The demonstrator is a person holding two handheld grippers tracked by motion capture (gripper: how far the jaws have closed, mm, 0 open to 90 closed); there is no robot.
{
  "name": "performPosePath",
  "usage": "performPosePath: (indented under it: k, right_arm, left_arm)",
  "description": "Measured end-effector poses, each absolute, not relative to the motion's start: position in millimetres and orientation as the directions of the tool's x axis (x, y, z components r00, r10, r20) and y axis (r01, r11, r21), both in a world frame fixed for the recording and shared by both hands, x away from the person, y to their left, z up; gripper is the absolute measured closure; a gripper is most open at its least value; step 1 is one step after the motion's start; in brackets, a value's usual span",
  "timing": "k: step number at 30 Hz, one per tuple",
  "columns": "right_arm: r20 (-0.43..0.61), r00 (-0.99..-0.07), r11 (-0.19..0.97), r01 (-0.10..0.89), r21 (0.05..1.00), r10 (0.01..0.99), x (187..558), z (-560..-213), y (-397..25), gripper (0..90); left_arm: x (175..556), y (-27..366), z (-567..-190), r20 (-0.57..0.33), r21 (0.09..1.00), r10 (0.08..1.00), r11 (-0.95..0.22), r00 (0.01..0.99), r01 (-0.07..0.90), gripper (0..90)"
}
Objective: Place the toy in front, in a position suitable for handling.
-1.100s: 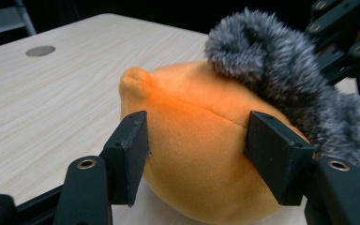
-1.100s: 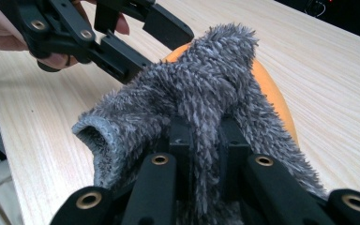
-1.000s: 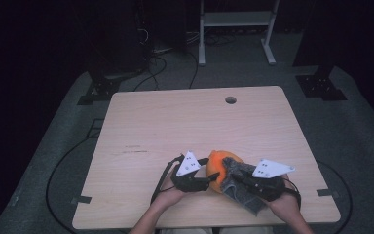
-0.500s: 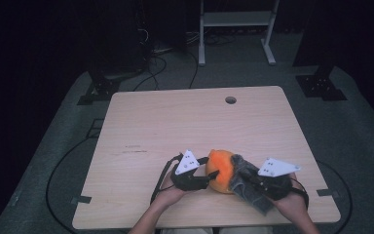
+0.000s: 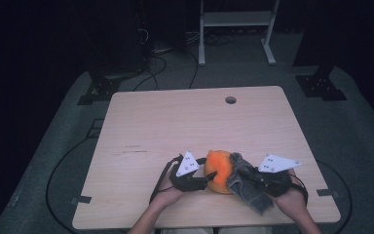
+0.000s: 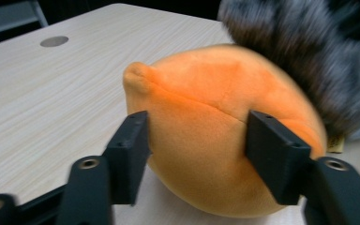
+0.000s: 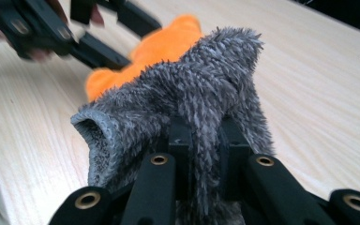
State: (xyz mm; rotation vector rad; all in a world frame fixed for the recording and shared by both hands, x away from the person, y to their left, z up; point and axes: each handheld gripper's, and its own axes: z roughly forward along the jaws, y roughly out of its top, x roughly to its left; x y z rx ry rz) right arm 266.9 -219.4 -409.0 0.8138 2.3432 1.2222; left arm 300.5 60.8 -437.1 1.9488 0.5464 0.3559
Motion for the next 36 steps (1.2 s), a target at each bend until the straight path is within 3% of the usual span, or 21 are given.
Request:
performPosePath:
  k: [2,4,8,10,14,16,17,19,23,31,36]
  right_arm:
    - [-0.061,-0.773,0.477,0.325,0.817,0.632,269,-415,-215,78.1]
    - [-0.051,-0.787,0.482,0.324,0.814,0.615,269,-417,-214,78.1]
    - [-0.07,-0.791,0.488,0.303,0.818,0.608,267,-411,-214,77.9]
    - [-0.134,-0.793,0.523,0.254,0.814,0.594,263,-401,-210,77.9]
    - [-0.139,-0.825,0.54,0.223,0.811,0.548,266,-390,-203,77.9]
    - [-0.125,-0.831,0.546,0.235,0.804,0.542,270,-395,-201,78.0]
    - [-0.113,-0.836,0.544,0.241,0.804,0.537,270,-400,-202,78.2]
    - [-0.095,-0.841,0.537,0.248,0.806,0.532,269,-405,-203,78.2]
    - [-0.095,-0.848,0.549,0.248,0.798,0.522,265,-404,-204,78.2]
    - [0.0,-0.798,0.489,0.37,0.79,0.603,281,-410,-240,78.2]
    - [-0.005,-0.849,0.472,0.289,0.833,0.529,270,-386,-223,78.3]
  left_arm:
    - [303,65,-431,-0.08,0.916,0.521,-0.297,0.85,0.268,32.9]
    - [304,65,-429,-0.113,0.921,0.518,-0.264,0.848,0.285,34.8]
    - [297,56,-436,-0.034,0.916,0.524,-0.324,0.851,0.236,39.3]
    - [293,54,-435,0.01,0.915,0.5,-0.353,0.866,0.193,40.2]
    - [285,49,-434,0.094,0.909,0.436,-0.405,0.895,0.102,40.7]
    - [287,53,-431,0.087,0.91,0.433,-0.4,0.897,0.105,39.1]
    - [288,54,-430,0.071,0.915,0.452,-0.384,0.889,0.122,34.1]
    - [292,53,-430,-0.017,0.909,0.501,-0.352,0.865,0.222,24.7]
    - [287,45,-434,0.021,0.9,0.475,-0.392,0.88,0.19,33.1]
    - [284,45,-434,0.06,0.895,0.454,-0.419,0.889,0.154,35.2]
    - [276,39,-432,0.141,0.888,0.359,-0.457,0.923,0.042,35.9]
